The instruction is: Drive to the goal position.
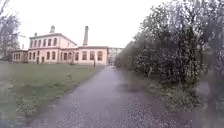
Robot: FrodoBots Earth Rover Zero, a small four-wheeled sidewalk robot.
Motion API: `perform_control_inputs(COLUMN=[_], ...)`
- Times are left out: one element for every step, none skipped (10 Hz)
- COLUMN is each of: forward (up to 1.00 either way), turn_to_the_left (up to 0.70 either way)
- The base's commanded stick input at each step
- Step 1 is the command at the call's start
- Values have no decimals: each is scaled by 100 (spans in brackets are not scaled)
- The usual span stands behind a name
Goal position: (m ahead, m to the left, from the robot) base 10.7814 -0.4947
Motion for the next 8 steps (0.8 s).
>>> perform_control_inputs(forward=[85, 85, 85, 85, 85, 85, 85, 85], turn_to_the_left=[0, 0, 0, 0, 0, 0, 0, 0])
